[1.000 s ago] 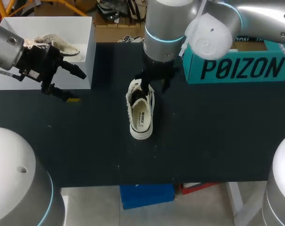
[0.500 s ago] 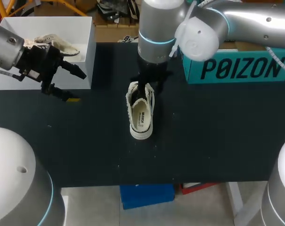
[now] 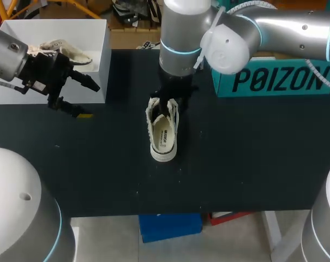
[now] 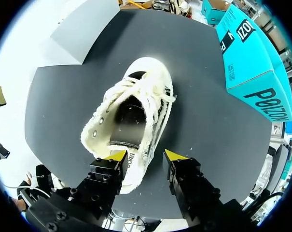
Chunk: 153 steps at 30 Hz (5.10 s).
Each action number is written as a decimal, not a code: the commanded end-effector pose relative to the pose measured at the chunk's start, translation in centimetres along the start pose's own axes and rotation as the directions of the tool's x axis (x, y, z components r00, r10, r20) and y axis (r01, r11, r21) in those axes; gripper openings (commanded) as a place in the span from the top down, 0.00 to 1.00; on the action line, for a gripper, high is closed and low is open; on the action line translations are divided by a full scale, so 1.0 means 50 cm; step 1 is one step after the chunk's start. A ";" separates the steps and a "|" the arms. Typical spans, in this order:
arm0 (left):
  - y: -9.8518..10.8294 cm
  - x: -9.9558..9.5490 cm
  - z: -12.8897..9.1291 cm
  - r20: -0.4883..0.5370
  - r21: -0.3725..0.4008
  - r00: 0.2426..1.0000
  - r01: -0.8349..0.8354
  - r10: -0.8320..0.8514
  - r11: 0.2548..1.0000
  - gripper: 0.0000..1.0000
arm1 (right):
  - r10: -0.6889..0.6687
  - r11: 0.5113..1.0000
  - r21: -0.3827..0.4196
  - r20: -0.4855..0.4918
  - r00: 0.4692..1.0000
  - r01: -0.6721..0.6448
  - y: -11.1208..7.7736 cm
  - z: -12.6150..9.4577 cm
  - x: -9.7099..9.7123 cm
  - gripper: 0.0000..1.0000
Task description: Take the shoe out of the shoebox, open the shoe tongue, remove and reinsert the insole, then place the shoe into the shoebox
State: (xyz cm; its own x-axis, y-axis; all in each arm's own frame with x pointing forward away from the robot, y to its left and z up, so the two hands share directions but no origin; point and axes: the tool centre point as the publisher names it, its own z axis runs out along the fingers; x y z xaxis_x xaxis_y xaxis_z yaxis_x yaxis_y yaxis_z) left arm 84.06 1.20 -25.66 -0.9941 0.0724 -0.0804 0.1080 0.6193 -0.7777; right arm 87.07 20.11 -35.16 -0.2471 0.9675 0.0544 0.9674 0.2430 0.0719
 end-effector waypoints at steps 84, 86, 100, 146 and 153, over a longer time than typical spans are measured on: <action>-0.001 0.001 -0.001 -0.002 -0.004 1.000 0.001 -0.001 1.000 0.00 | -0.032 0.998 0.061 0.055 0.998 0.029 0.021 0.122 -0.030 1.00; -0.001 0.001 -0.001 -0.002 -0.004 1.000 0.001 -0.001 1.000 0.00 | -0.032 0.998 0.061 0.055 0.998 0.029 0.021 0.122 -0.030 1.00; -0.001 0.001 -0.001 -0.002 -0.004 1.000 0.001 -0.001 1.000 0.00 | -0.360 0.933 0.033 0.111 0.926 0.359 0.060 -0.076 -0.034 1.00; -0.001 0.001 -0.001 -0.002 -0.004 1.000 0.001 -0.001 1.000 0.00 | -0.998 0.050 0.136 0.038 0.046 0.989 0.176 -0.412 -0.288 1.00; -0.001 0.001 -0.001 -0.002 -0.004 1.000 0.001 -0.001 1.000 0.00 | -0.998 0.050 0.136 0.038 0.046 0.989 0.176 -0.412 -0.288 1.00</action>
State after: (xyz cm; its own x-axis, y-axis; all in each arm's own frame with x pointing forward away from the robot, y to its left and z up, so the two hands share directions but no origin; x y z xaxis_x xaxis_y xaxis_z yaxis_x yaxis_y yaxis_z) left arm 84.06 1.21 -25.66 -0.9941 0.0724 -0.0804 0.1080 0.6193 -0.7777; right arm 98.01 6.87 -14.96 -0.9746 -0.1967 -0.1068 -0.1889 0.9789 -0.0783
